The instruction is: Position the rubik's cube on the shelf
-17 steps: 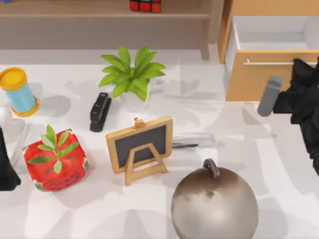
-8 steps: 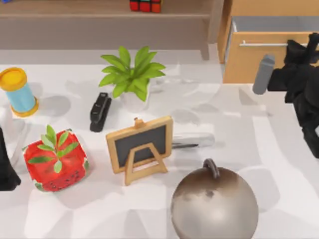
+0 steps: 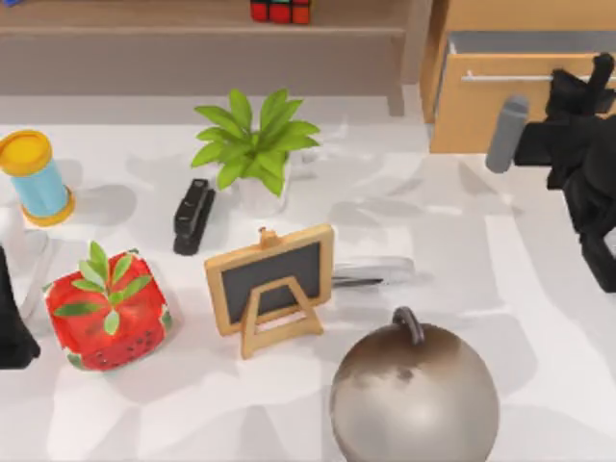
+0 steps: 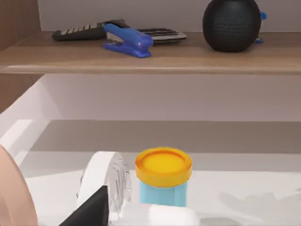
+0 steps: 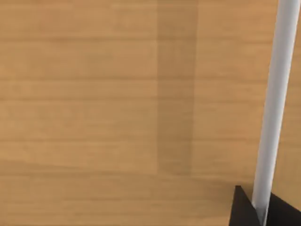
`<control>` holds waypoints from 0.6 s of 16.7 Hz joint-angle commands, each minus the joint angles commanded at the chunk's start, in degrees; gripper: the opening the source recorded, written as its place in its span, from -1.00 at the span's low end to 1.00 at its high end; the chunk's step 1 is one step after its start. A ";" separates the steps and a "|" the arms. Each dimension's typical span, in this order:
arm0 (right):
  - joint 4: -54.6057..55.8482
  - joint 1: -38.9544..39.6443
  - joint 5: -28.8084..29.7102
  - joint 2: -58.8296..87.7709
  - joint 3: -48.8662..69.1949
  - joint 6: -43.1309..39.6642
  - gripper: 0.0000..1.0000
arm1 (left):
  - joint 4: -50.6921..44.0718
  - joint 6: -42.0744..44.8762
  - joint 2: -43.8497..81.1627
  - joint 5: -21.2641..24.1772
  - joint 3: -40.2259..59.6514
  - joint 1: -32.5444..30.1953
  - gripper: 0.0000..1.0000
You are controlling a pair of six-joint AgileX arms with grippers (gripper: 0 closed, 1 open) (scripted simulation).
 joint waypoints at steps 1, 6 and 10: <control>-0.89 -0.19 -0.17 0.73 1.52 -0.03 -1.00 | 0.00 0.00 0.00 0.00 0.00 0.00 1.00; -6.01 -1.07 -1.32 4.81 10.18 0.04 -1.00 | 0.00 0.00 0.00 0.00 0.00 0.00 1.00; -7.95 -1.44 -1.75 6.21 13.54 0.02 -1.00 | 0.00 0.00 0.00 0.00 0.00 0.00 1.00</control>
